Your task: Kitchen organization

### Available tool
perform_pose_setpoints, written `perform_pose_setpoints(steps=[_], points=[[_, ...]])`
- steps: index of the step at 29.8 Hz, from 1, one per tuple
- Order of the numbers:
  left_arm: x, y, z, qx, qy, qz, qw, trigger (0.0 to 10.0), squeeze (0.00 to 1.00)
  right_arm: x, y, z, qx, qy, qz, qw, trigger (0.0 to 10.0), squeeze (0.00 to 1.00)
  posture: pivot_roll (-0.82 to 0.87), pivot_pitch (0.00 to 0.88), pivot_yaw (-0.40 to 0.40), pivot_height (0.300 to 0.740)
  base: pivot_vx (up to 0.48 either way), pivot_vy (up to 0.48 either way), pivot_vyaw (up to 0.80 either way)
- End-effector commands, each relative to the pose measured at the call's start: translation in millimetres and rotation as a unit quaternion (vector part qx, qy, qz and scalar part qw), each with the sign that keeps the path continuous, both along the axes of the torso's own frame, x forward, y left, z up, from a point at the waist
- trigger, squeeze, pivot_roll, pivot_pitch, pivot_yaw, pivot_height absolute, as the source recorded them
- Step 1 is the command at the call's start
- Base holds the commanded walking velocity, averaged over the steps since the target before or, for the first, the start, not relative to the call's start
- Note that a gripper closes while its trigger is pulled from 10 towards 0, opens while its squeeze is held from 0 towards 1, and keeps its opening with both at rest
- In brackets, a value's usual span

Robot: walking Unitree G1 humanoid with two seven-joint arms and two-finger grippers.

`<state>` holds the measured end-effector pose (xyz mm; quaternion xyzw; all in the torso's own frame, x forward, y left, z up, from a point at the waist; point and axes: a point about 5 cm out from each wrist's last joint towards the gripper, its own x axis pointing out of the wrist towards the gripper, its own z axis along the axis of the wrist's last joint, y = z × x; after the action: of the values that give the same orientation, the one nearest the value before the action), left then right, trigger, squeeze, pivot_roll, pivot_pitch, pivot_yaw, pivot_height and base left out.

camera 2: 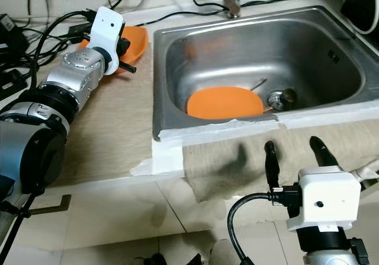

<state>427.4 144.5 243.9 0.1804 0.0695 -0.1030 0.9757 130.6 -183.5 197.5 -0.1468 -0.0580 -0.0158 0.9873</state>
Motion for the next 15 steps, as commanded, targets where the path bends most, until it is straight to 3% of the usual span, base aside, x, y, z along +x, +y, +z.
perform_pose_setpoints(steps=[1,15], points=[[-1.8,5.6,-11,0.012,0.028,0.008,1.0,10.0,0.0,-2.3,1.9,5,0.003,-0.008,0.01,1.0,10.0,0.0,-0.52,0.133,0.162,0.732,0.0,0.0,0.0],[-4.7,17.5,-22,-0.008,0.073,0.024,0.997,10.0,0.0,1.1,0.3,5,0.005,0.003,0.026,1.0,10.0,0.0,-0.49,0.142,0.139,0.732,0.0,0.0,0.0]])
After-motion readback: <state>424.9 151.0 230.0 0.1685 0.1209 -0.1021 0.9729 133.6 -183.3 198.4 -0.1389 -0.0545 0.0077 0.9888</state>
